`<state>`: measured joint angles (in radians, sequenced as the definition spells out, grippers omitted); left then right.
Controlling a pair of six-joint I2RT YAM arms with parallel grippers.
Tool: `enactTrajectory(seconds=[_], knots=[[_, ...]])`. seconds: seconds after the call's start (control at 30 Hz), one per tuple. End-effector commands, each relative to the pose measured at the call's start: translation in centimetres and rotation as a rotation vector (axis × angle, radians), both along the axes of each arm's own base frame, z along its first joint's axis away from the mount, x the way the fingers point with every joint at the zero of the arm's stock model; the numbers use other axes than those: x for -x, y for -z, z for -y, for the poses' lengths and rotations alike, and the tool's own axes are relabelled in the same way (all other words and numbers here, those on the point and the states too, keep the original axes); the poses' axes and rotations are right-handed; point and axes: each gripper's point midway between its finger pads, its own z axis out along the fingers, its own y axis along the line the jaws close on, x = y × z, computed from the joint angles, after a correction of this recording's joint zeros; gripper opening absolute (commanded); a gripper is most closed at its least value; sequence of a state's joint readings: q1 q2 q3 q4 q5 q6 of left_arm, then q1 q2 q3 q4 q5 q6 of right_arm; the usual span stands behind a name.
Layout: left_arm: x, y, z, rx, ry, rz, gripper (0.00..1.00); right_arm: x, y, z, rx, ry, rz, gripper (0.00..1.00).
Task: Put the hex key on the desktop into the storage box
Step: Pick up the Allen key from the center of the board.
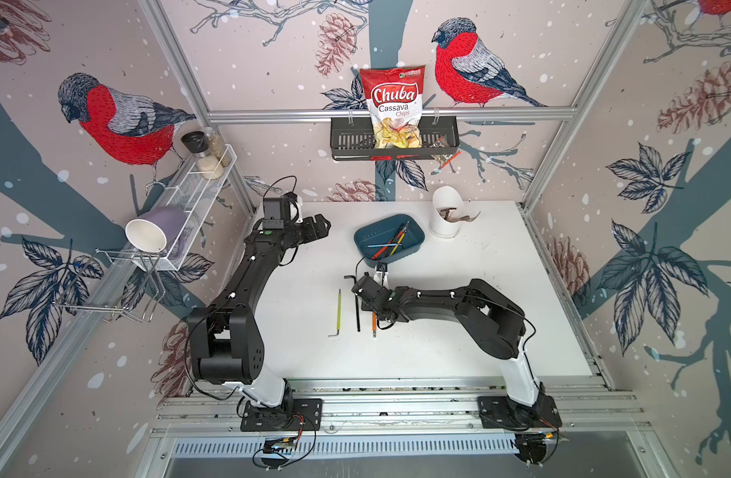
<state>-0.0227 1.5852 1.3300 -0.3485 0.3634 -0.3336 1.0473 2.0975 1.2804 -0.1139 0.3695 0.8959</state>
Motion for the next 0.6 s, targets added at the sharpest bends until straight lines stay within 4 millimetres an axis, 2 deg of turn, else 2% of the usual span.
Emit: enactTrajectory(seconds=[0.0, 0.1, 0.33, 0.57], knots=[[-0.1, -0.3, -0.3, -0.012, -0.006, 0.012, 0.96, 7.5, 4.5, 3.7, 0.046, -0.075, -0.393, 0.00], [-0.1, -0.6, -0.1, -0.004, -0.003, 0.020, 0.96, 5.9, 2.6, 2.4, -0.090, -0.064, -0.362, 0.00], [0.1, -0.3, -0.3, -0.013, -0.009, 0.017, 0.96, 2.5, -1.6, 2.0, -0.212, -0.009, -0.256, 0.00], [-0.1, 0.0, -0.4, -0.016, -0.013, 0.012, 0.95, 0.4, -8.5, 1.7, -0.282, -0.030, -0.125, 0.00]])
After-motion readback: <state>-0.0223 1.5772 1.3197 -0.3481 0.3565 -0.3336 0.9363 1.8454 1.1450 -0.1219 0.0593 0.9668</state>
